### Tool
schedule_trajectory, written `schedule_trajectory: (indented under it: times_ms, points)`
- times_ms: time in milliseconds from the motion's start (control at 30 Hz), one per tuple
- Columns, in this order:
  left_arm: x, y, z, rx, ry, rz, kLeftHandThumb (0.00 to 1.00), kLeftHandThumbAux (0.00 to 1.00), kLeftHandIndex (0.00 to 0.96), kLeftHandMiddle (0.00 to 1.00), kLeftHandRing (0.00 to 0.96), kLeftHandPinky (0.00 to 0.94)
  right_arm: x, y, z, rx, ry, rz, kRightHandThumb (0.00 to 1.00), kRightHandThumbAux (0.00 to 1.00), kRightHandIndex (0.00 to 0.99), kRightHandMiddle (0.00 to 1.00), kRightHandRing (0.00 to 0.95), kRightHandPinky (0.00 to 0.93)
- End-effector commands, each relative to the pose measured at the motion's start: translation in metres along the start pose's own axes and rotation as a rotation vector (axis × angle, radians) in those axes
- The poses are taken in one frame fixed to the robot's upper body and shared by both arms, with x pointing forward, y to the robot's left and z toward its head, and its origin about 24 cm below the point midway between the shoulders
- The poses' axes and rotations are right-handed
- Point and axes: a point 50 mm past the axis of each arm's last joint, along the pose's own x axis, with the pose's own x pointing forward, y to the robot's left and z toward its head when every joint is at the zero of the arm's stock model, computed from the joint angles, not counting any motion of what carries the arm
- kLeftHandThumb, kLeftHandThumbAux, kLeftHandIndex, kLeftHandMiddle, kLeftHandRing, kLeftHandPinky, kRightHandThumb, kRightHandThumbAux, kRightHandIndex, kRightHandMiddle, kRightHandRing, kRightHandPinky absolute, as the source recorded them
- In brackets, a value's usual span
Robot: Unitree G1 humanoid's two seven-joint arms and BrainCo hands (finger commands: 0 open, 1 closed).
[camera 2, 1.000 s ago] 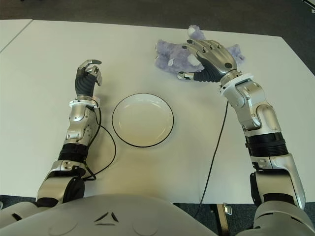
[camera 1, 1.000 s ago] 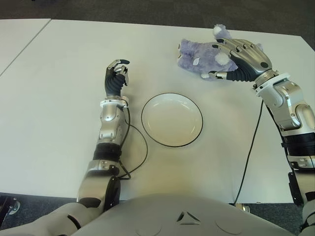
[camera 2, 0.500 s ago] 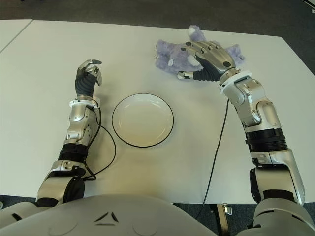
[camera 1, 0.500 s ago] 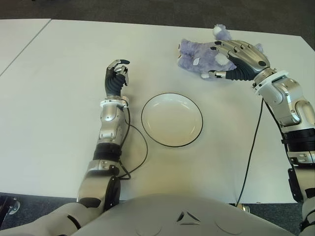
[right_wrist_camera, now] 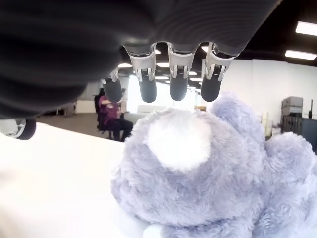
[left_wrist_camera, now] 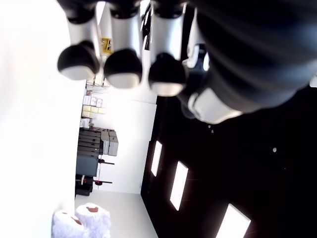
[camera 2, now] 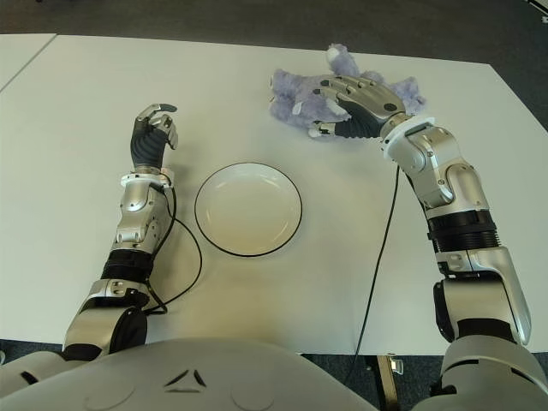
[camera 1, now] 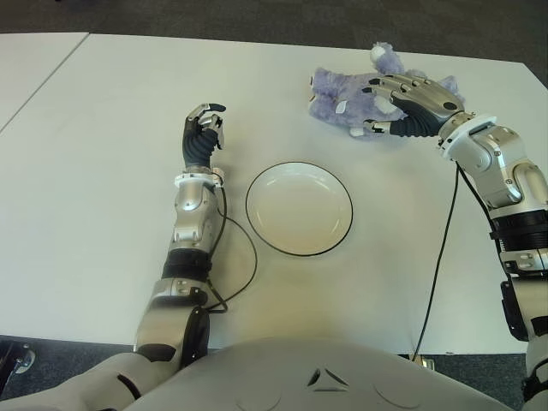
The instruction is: Put the doll into the plate.
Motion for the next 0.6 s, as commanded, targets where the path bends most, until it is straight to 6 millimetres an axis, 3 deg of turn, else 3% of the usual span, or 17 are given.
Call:
schedule_trajectory:
  times_ms: [33,600]
  points:
    - [-0.034,0.011,-0.045,-0.02,0.189,0.068,0.71,0.705,0.442,0.873,0.874,0.855,0.003,0.0,-0.002,-0.028,0.005,0.029,0.461,0.171,0.0,0.0,0.0,0.0]
    - [-0.035,0.013,-0.045,-0.017,0.187,0.071,0.71,0.705,0.442,0.875,0.877,0.856,0.014,-0.005,-0.011,-0.059,0.054,-0.005,0.483,0.157,0.0,0.0,0.0,0.0]
